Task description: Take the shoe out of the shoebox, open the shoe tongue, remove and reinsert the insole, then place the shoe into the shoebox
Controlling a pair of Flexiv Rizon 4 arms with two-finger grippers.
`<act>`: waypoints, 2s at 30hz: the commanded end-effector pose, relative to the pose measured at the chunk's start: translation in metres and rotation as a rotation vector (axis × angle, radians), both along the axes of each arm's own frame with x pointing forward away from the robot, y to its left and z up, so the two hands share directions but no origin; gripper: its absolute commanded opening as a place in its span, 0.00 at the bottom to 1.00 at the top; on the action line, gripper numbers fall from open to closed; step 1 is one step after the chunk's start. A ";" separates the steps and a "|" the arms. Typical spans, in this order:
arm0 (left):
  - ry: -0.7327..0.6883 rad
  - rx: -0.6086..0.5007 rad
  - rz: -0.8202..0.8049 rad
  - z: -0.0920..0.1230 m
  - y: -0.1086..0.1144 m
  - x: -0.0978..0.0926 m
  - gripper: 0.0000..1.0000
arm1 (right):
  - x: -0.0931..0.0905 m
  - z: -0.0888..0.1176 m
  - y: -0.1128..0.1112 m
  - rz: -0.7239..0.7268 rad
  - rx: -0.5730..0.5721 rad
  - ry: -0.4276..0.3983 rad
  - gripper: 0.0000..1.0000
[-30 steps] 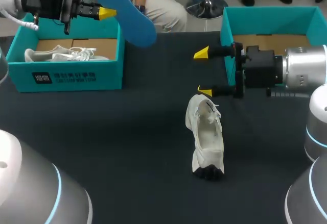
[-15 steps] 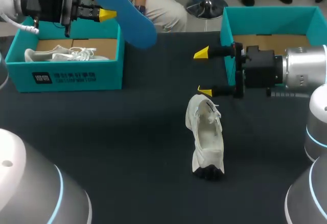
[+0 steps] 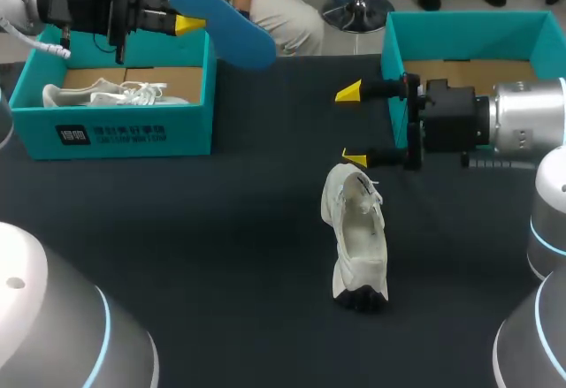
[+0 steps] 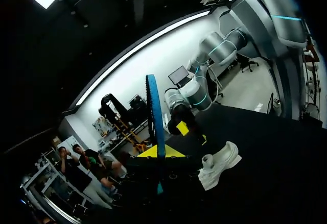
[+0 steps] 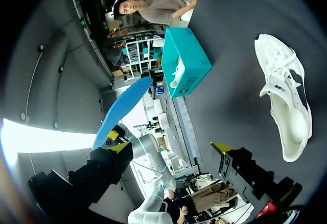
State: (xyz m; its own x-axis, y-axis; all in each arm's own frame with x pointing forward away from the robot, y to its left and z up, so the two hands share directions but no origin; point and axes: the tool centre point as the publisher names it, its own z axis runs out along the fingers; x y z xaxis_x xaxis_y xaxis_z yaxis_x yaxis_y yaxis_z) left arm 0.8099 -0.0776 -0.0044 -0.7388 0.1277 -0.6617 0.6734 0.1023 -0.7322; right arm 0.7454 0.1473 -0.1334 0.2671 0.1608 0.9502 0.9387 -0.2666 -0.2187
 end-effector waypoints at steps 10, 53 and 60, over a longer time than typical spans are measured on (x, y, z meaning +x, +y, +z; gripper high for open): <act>-0.459 -0.019 -0.056 -0.004 0.008 -0.028 0.00 | 0.000 0.000 0.001 -0.003 -0.002 0.001 1.00; -0.622 -0.022 -0.187 -0.082 -0.045 -0.114 0.00 | 0.000 0.000 0.001 -0.003 -0.002 0.001 1.00; -0.640 -0.051 -0.222 -0.082 -0.070 -0.125 0.00 | 0.000 0.000 0.001 -0.003 -0.002 0.001 1.00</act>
